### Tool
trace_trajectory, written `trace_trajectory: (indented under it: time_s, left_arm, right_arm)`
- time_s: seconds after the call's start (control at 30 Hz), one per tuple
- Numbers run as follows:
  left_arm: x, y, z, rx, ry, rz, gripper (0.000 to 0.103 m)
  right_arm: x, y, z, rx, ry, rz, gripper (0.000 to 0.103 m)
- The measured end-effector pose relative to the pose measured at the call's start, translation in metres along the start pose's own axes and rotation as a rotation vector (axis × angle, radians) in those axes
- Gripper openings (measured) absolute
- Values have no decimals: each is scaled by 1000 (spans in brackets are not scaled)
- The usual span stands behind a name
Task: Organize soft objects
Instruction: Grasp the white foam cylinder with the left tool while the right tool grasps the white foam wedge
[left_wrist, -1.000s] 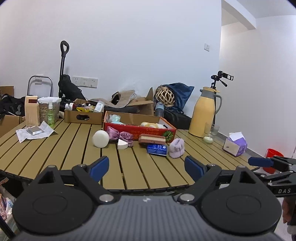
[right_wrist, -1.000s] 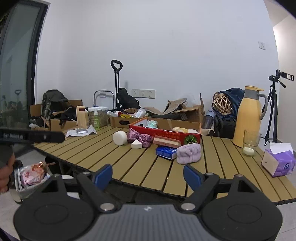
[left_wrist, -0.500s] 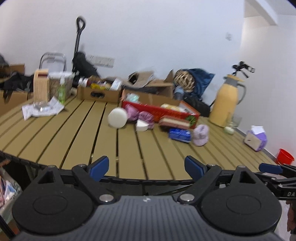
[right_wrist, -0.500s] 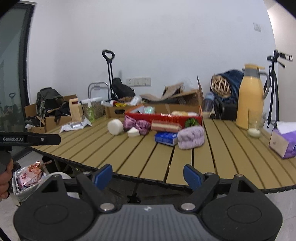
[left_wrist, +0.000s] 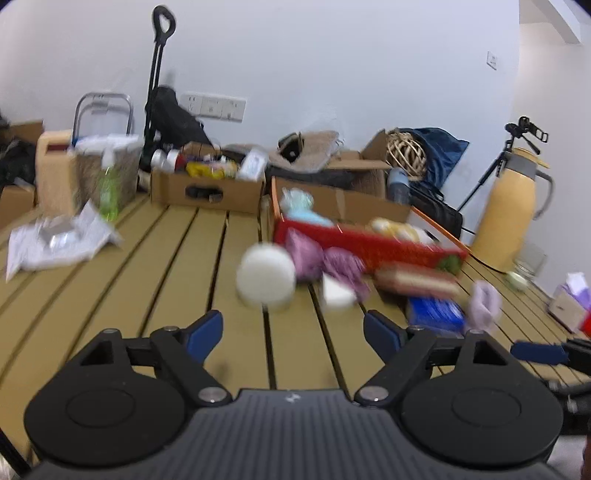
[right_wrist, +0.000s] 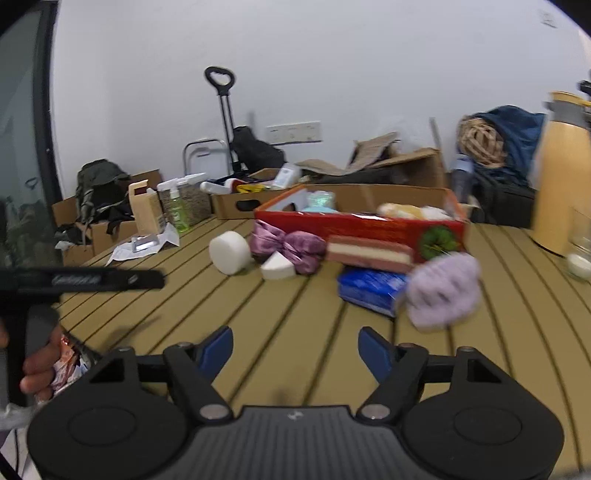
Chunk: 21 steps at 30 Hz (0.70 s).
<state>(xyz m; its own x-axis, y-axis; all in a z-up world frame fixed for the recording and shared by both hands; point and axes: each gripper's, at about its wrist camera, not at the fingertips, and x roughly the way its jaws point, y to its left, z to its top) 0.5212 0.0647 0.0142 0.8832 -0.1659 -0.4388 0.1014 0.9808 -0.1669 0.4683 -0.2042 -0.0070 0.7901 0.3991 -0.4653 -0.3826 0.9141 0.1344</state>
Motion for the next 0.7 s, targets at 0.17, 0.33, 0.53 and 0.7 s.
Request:
trace_trajectory:
  time_s: [0.17, 0.33, 0.53, 0.7]
  left_arm:
    - [73, 2, 36, 97, -2, 0, 85]
    - [116, 13, 35, 101, 85, -22, 66]
    - [106, 33, 16, 52, 99, -46, 57]
    - [81, 45, 1, -12, 108, -65, 70]
  right_arm:
    - [61, 0, 35, -12, 11, 38, 64]
    - [126, -2, 61, 23, 60, 85, 54]
    - [190, 1, 67, 64, 126, 106, 53]
    - [209, 13, 64, 33, 119, 64, 54]
